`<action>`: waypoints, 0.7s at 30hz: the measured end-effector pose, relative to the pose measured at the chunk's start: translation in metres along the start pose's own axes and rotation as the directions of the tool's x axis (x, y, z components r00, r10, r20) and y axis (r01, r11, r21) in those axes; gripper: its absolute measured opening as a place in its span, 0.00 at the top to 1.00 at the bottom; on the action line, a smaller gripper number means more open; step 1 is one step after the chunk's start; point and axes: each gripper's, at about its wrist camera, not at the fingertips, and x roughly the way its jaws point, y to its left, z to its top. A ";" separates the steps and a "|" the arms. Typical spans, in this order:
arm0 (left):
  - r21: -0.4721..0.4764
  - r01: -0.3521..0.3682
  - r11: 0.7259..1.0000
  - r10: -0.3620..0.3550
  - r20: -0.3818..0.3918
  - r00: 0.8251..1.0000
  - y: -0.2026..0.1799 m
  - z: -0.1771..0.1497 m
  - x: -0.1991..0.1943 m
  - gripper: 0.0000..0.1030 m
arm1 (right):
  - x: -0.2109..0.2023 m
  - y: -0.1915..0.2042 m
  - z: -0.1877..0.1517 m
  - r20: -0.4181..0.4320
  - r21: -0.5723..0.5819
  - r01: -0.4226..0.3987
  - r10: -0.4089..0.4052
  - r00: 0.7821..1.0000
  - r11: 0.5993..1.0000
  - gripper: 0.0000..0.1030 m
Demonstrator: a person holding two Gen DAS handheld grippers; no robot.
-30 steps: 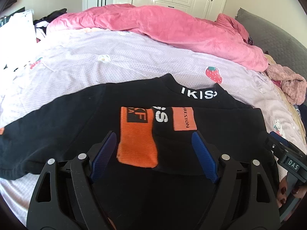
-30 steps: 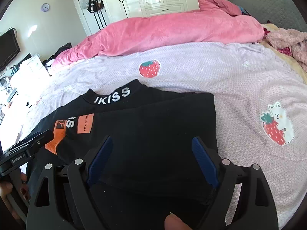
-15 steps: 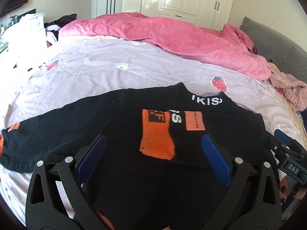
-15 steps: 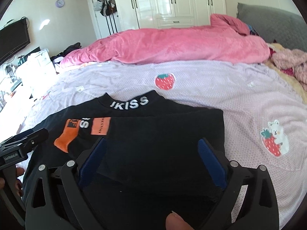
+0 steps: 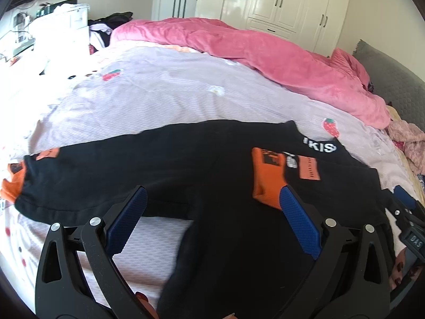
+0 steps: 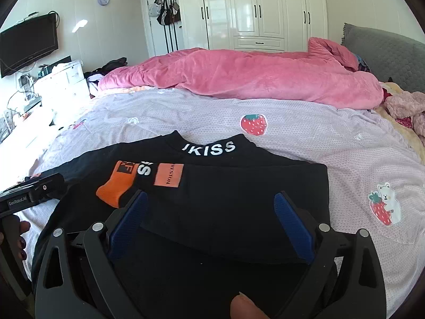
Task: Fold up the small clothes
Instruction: 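Move the left gripper to the other orange-cuffed sleeve end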
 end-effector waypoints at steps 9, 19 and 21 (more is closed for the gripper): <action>-0.042 -0.089 0.995 0.090 0.030 0.995 0.038 0.003 -0.010 0.09 | -0.005 0.044 0.001 0.002 -0.061 -0.034 0.034 0.999 0.998 0.07; -0.112 -0.142 0.983 0.151 0.072 0.986 0.080 0.010 -0.028 0.09 | -0.003 0.086 0.004 -0.024 -0.058 -0.072 0.070 0.997 0.996 0.07; -0.131 -0.142 0.981 0.151 0.066 0.986 0.089 0.011 -0.029 0.09 | -0.003 0.094 0.006 -0.034 -0.046 -0.108 0.107 0.994 0.993 0.07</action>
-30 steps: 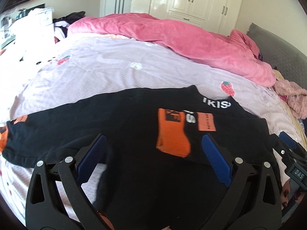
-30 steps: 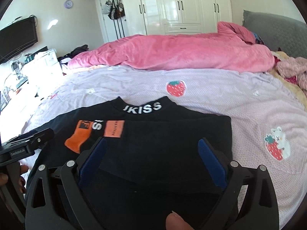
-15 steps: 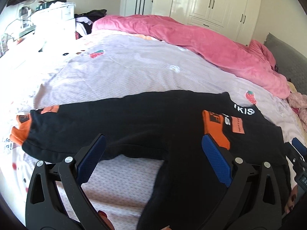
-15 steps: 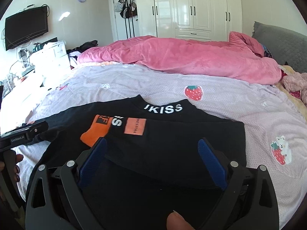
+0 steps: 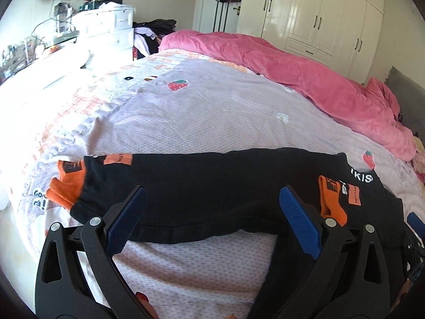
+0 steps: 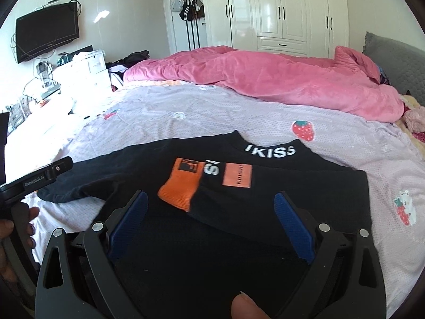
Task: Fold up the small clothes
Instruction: 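Move the left gripper to the other orange-cuffed sleeve end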
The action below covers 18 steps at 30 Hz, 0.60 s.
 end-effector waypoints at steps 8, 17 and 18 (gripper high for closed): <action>-0.056 -0.051 0.997 0.052 0.023 0.998 0.039 0.011 -0.007 0.09 | 0.006 0.036 0.008 -0.007 -0.034 -0.041 0.041 0.999 0.999 0.07; -0.105 -0.130 0.986 0.131 0.008 0.991 0.080 0.015 -0.006 0.09 | 0.010 0.064 0.022 0.005 -0.083 -0.058 0.059 0.998 0.995 0.07; -0.114 -0.127 0.985 0.129 0.005 0.992 0.083 0.015 -0.005 0.09 | 0.010 0.068 0.024 0.006 -0.090 -0.061 0.062 0.998 0.994 0.07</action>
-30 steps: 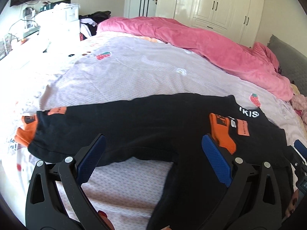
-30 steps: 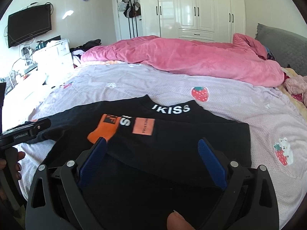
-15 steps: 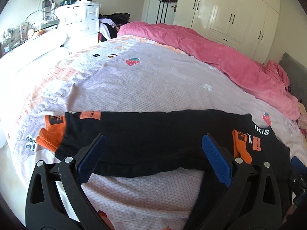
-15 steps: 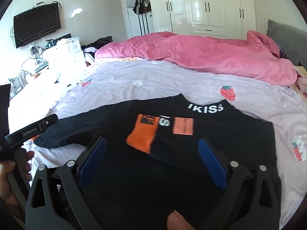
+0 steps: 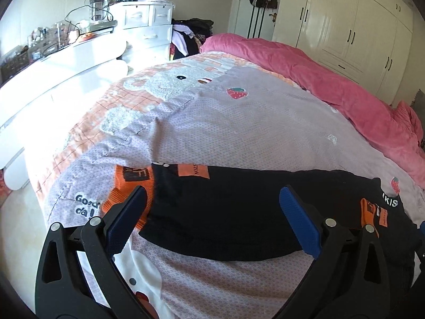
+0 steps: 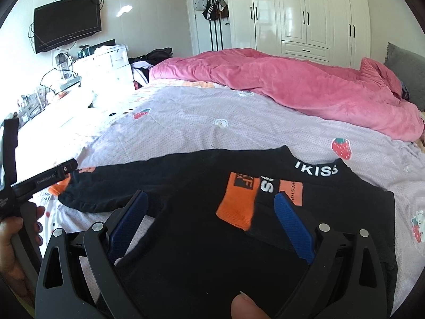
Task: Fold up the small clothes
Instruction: 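Move the left gripper to the other orange-cuffed sleeve end, then grasp the second orange cuff with the left gripper and lift it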
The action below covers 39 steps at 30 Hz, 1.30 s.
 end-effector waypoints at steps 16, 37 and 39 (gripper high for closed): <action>-0.127 -0.030 0.991 0.024 -0.041 0.999 0.057 0.004 0.017 0.09 | 0.019 0.040 0.010 0.002 -0.055 -0.036 0.036 0.999 0.998 0.07; -0.138 -0.059 0.989 0.043 -0.120 0.992 0.067 -0.013 0.056 0.74 | 0.041 0.036 -0.011 -0.079 0.017 -0.056 0.057 0.995 0.998 0.07; -0.153 -0.028 0.988 0.011 -0.109 0.994 0.067 -0.012 0.053 0.85 | 0.040 0.027 -0.016 -0.084 0.053 -0.056 0.060 0.995 0.997 0.07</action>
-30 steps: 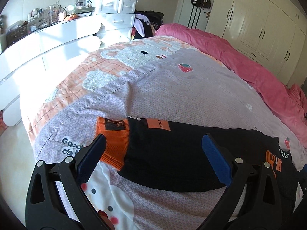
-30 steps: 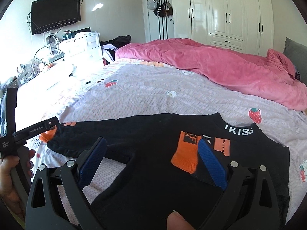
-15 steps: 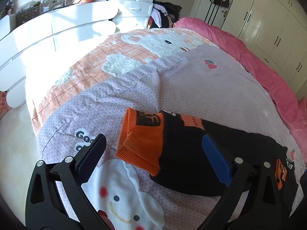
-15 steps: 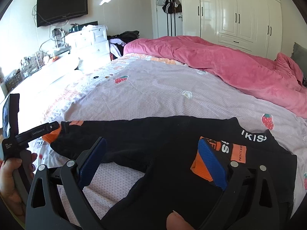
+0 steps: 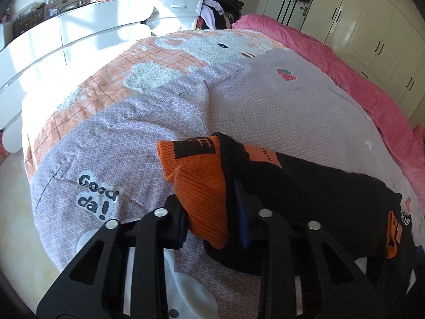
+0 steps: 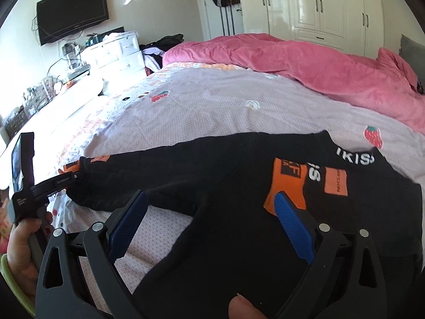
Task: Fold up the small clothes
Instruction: 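Grasp the second orange cuff with the left gripper and lift it, then fold the second sleeve across the shirt back and release the cuff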
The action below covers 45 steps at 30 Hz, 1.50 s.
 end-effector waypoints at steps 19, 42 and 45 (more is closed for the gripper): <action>0.093 0.393 0.915 -0.401 0.089 0.912 -0.097 -0.012 -0.058 0.89 | -0.030 -0.094 -0.035 -0.031 0.228 0.132 -0.129 0.991 0.965 0.07; 0.378 0.561 0.736 -0.544 -0.162 0.823 -0.198 -0.077 -0.041 0.75 | -0.050 -0.148 -0.044 -0.036 0.371 0.240 -0.244 0.969 0.897 0.07; 0.365 0.569 0.737 -0.558 -0.146 0.817 -0.194 -0.073 -0.044 0.74 | -0.050 -0.141 -0.043 -0.038 0.359 0.231 -0.234 0.972 0.904 0.07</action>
